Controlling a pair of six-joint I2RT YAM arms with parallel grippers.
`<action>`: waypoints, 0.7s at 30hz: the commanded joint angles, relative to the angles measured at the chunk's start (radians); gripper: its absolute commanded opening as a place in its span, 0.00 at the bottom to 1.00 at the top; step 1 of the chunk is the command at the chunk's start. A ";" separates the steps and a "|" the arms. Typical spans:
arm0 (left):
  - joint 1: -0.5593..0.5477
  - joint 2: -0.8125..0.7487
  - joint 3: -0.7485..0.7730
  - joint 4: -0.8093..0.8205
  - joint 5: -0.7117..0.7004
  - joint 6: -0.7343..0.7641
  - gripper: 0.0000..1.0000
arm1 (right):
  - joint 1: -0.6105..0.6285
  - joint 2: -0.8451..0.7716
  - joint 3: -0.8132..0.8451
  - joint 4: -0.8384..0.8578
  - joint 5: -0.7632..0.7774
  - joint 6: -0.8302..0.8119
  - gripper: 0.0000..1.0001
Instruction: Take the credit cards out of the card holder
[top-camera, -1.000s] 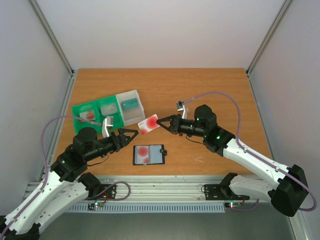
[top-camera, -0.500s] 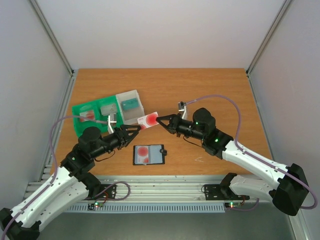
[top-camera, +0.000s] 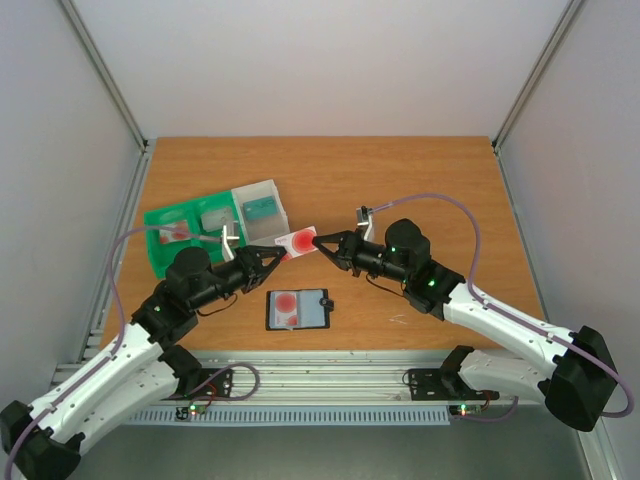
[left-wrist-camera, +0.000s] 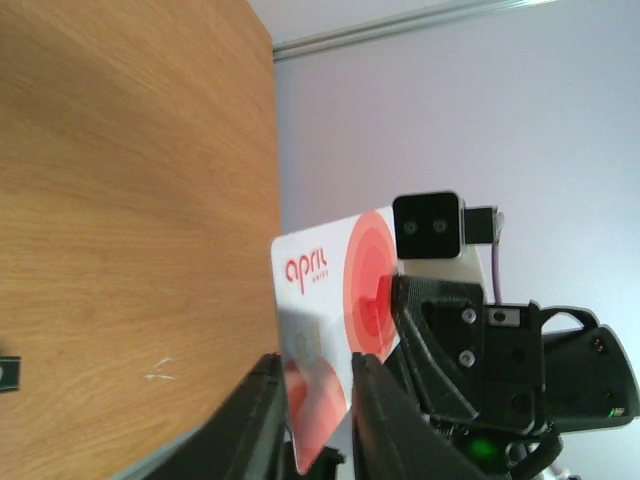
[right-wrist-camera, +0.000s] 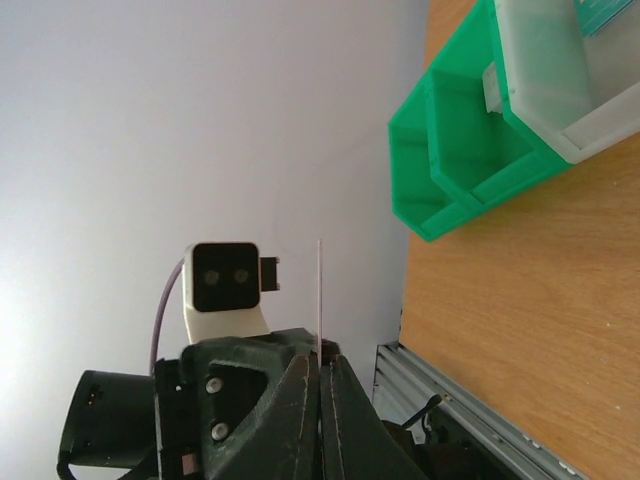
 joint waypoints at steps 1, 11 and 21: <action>-0.003 0.006 -0.004 0.096 -0.015 0.004 0.10 | 0.011 -0.015 -0.013 0.029 0.010 0.005 0.01; 0.001 0.020 0.033 -0.013 0.009 0.097 0.00 | 0.010 -0.062 -0.064 -0.039 0.009 -0.045 0.25; 0.114 0.116 0.158 -0.237 0.119 0.317 0.00 | 0.010 -0.221 -0.051 -0.326 0.035 -0.204 0.76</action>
